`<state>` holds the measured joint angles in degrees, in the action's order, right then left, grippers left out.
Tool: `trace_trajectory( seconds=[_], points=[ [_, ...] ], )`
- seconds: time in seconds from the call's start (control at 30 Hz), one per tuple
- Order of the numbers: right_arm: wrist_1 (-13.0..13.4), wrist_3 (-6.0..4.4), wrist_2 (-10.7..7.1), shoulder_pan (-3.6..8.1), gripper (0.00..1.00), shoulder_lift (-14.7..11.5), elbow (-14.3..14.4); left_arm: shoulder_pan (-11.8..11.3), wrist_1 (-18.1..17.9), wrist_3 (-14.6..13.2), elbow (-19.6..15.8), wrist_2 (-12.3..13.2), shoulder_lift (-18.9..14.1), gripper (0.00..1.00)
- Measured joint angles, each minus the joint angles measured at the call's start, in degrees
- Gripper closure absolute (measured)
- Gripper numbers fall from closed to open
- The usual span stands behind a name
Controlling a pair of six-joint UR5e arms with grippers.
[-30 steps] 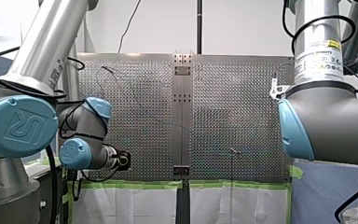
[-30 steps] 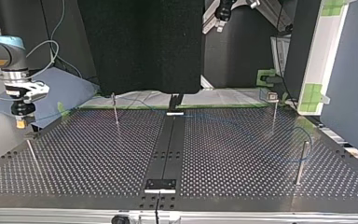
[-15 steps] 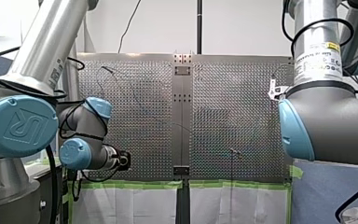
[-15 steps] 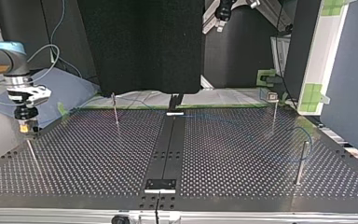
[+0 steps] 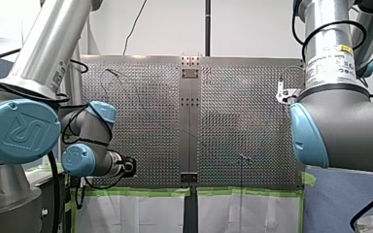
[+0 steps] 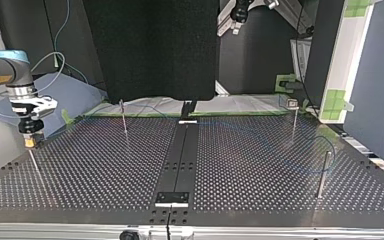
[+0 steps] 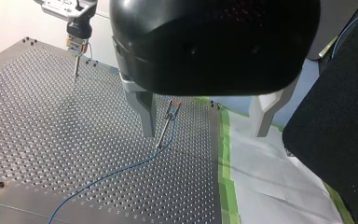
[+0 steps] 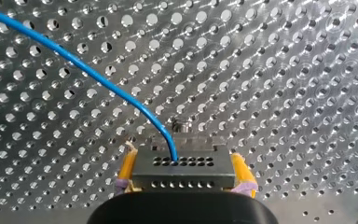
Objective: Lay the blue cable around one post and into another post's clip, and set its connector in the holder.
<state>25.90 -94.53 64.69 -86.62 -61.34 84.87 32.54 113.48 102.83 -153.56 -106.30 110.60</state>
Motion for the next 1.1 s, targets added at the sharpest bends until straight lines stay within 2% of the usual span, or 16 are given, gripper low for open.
trace_trajectory(
  seconds=[0.67,1.1],
  points=[
    [-1.0,-0.52,0.72,0.04,1.0,0.6,-0.4,0.0,0.1,0.2,0.3,0.1,0.0,0.0],
    [-2.1,-0.68,0.7,-0.07,1.0,1.2,-1.6,0.0,0.2,0.4,0.4,0.1,0.0,0.0]
  ],
)
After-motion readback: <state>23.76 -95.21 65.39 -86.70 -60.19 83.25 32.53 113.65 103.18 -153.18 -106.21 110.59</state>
